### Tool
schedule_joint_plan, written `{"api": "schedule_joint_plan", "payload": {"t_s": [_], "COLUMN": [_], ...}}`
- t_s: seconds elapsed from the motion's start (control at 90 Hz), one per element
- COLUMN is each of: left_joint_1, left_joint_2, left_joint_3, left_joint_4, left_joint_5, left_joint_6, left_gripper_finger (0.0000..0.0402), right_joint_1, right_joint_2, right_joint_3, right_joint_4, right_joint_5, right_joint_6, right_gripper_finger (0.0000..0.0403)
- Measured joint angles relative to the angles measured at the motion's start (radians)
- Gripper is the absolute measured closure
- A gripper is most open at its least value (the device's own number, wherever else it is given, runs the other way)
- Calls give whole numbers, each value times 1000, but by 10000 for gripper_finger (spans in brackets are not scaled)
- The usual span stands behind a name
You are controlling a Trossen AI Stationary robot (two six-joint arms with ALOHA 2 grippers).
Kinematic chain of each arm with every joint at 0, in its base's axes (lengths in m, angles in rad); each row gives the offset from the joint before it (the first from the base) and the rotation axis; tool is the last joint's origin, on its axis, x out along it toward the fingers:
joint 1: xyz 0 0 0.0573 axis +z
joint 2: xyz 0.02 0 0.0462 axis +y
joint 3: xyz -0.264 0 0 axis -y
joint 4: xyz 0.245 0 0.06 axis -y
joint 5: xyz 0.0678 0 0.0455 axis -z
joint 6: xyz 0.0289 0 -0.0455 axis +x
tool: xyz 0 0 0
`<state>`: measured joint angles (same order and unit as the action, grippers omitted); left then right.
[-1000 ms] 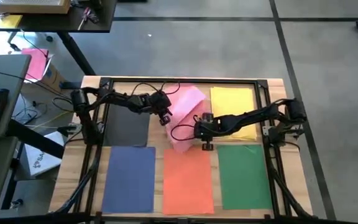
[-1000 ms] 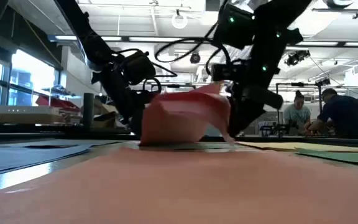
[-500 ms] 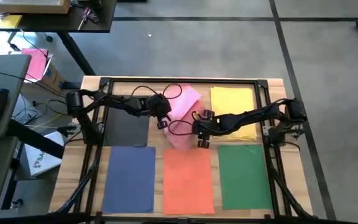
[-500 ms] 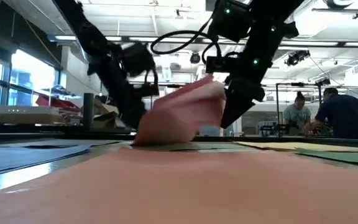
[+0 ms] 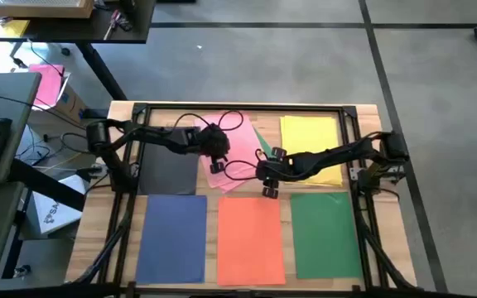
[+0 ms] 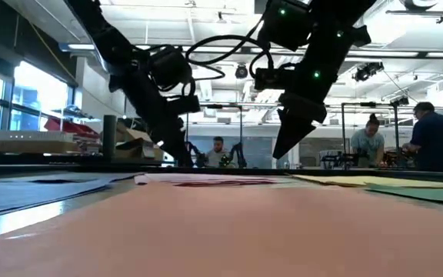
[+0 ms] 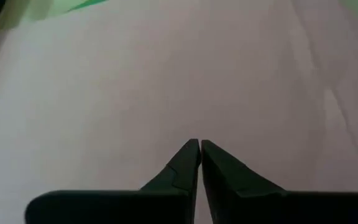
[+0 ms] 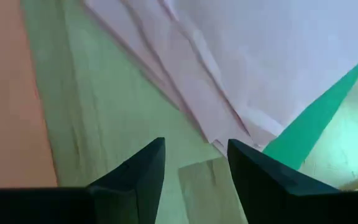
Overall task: Organize paper
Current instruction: Stack the green paper on top of the green paper
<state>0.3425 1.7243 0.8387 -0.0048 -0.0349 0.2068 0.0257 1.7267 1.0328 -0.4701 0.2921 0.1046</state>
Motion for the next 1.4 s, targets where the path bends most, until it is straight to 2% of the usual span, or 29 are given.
{"api": "schedule_joint_plan", "payload": {"t_s": [0.089,0.222,0.4,0.544,0.611,0.744,0.889,1.089,1.233,1.4], "left_joint_1": [-4,-19,-35,-37,-37,-42,-42,-42,-42,-43], "left_joint_2": [-1,-3,4,54,87,137,171,186,187,187], "left_joint_3": [0,1,1,2,2,8,7,8,6,5], "left_joint_4": [7,9,8,36,59,123,149,159,167,175], "left_joint_5": [0,0,0,0,0,-3,-3,-1,-1,1], "left_joint_6": [-21,-40,-56,-65,-66,-67,-74,-75,-76,-75], "left_gripper_finger": [394,394,394,394,394,394,394,394,394,394], "right_joint_1": [-42,-183,-430,-566,-585,-588,-571,-570,-582,-591], "right_joint_2": [5,6,12,59,94,149,169,162,163,142], "right_joint_3": [0,0,0,0,0,7,6,4,3,-2], "right_joint_4": [-26,-13,9,6,13,28,32,42,44,15], "right_joint_5": [-5,-2,-226,-428,-475,-497,-517,-586,-674,-730], "right_joint_6": [-8,-12,40,55,54,55,59,56,53,52], "right_gripper_finger": [251,275,295,271,245,191,171,204,236,290]}}
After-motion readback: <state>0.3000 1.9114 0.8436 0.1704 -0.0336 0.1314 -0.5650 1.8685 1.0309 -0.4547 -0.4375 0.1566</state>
